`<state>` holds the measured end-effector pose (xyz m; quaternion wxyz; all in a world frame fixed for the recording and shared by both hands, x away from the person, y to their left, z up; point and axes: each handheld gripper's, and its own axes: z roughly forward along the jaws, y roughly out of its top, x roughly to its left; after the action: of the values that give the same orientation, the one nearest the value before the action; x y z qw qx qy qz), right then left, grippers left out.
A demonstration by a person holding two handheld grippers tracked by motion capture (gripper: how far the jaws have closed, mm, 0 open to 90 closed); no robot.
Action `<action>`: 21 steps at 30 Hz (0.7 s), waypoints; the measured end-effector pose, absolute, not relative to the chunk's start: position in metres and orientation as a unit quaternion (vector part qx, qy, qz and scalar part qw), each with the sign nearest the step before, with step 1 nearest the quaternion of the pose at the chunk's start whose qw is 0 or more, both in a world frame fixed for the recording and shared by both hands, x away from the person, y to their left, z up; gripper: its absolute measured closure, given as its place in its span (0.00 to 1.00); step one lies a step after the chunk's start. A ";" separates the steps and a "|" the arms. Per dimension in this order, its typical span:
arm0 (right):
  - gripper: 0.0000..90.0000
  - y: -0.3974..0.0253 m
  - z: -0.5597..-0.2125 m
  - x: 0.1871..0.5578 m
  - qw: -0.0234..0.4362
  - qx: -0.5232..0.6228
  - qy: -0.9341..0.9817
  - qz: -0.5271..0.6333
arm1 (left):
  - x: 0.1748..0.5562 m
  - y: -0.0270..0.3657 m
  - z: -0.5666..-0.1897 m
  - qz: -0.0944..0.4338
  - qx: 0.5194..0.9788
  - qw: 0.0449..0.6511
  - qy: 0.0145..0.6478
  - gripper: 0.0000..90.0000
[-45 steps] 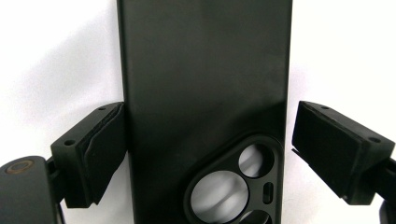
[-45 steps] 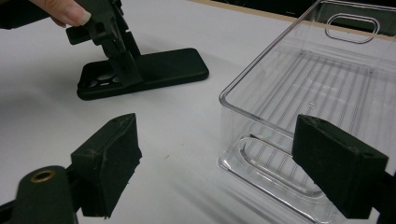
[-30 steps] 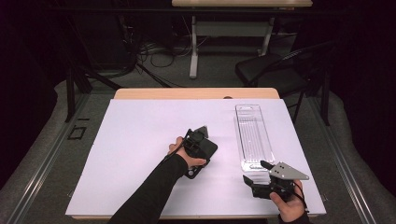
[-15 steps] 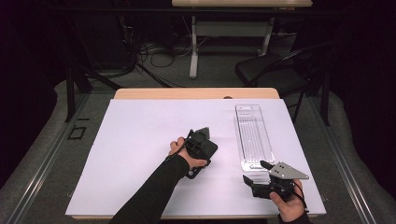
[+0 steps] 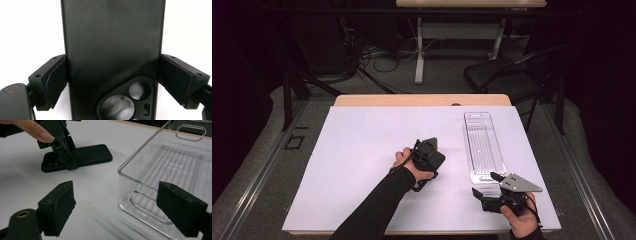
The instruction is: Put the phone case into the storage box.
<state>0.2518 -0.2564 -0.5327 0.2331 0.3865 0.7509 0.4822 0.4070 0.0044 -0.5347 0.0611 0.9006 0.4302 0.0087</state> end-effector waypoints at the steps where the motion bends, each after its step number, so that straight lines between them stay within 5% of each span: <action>1: 0.16 -0.257 -0.533 0.252 0.233 0.386 0.751 0.482 | 0.407 0.004 -0.535 0.009 0.901 0.061 0.430 0.13; 21: 0.16 -0.257 -0.533 0.252 0.234 0.386 0.751 0.481 | 0.409 0.010 -0.531 0.003 0.906 0.053 0.420 0.16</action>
<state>0.2520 -0.2571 -0.5330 0.2344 0.3862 0.7511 0.4814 0.4092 0.0104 -0.5314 0.0532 0.9058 0.4203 0.0029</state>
